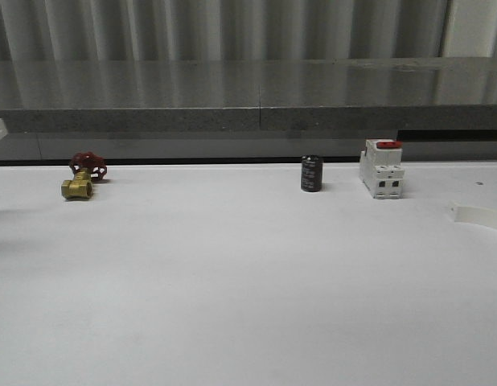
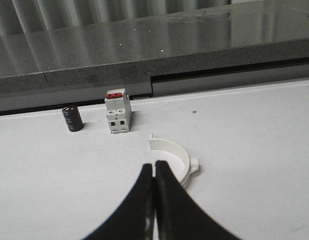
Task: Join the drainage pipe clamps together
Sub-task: 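Grasp the white clamp half's end tab with the left gripper, then move the clamp half toward table center and set it down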
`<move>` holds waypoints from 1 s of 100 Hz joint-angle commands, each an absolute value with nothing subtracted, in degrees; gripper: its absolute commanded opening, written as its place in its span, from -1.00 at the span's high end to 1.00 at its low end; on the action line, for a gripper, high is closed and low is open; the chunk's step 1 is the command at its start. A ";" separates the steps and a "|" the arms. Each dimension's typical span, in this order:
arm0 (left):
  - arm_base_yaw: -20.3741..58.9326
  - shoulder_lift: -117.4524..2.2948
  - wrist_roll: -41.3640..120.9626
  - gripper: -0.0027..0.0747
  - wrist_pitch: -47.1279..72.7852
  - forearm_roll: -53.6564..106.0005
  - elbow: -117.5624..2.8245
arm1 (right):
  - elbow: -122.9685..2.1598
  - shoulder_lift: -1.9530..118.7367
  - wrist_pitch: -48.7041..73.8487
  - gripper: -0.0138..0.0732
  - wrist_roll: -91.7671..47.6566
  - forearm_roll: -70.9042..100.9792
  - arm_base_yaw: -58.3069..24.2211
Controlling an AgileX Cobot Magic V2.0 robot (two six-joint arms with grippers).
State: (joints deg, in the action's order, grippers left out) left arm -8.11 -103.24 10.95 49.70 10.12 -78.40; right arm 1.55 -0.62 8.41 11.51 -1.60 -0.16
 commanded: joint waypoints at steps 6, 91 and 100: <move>-1.81 -99.23 1.86 0.63 49.89 8.24 -79.95 | 0.70 -1.76 3.86 0.84 11.41 -2.38 0.25; 31.19 -110.68 -28.51 0.63 39.81 3.75 -80.09 | 0.70 -1.76 3.86 0.84 11.41 -2.38 0.25; 31.64 -111.42 -29.90 0.63 39.66 3.75 -80.09 | 0.70 -1.76 3.86 0.84 11.41 -2.38 0.25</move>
